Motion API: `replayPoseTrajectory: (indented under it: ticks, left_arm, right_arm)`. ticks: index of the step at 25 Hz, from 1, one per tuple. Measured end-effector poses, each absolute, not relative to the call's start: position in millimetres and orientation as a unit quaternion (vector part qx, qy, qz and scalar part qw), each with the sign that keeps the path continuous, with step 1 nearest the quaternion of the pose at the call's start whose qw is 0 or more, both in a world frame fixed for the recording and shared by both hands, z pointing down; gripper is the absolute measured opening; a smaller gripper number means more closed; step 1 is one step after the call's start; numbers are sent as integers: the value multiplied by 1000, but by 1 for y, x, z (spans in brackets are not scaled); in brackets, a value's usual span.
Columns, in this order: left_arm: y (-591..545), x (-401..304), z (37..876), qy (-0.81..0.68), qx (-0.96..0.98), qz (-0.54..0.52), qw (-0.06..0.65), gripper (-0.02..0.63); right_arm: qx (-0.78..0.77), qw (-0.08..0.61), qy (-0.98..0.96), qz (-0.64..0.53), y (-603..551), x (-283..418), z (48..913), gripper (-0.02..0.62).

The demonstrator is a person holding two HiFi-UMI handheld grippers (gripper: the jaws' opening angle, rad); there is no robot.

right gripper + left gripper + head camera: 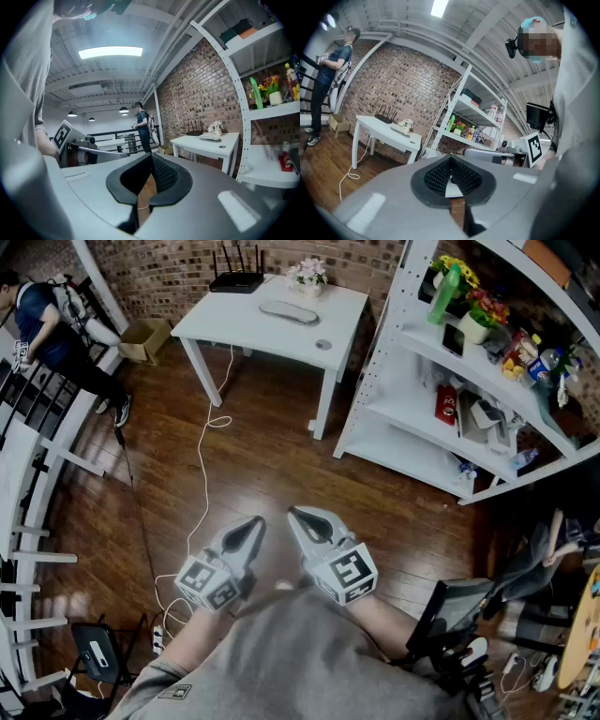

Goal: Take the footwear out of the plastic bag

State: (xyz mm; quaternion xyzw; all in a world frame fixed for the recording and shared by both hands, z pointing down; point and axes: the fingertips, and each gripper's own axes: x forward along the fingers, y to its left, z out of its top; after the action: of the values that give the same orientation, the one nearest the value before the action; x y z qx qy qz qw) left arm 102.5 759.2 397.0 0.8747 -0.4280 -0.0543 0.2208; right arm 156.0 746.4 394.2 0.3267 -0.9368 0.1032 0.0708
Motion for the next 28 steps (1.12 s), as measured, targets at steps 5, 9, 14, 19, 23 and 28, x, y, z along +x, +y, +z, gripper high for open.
replayPoseTrajectory:
  ticks: [5, 9, 14, 19, 23, 28]
  left_arm:
    - [702, 99, 396, -445, 871, -48, 202, 2]
    - [657, 110, 392, -451, 869, -43, 199, 2]
    - [613, 120, 399, -461, 864, -37, 200, 2]
    - [580, 126, 400, -472, 857, -39, 203, 2]
    - [559, 125, 400, -471, 858, -36, 203, 2]
    - [524, 120, 403, -465, 860, -37, 207, 2]
  right_arm:
    - [318, 57, -941, 103, 692, 154, 380, 11]
    - [310, 57, -943, 106, 650, 164, 381, 12]
    - [293, 57, -948, 111, 608, 170, 389, 11]
    - [283, 57, -950, 115, 572, 175, 395, 11]
    - [282, 58, -951, 116, 549, 175, 394, 11]
    - [287, 66, -948, 122, 516, 170, 401, 11]
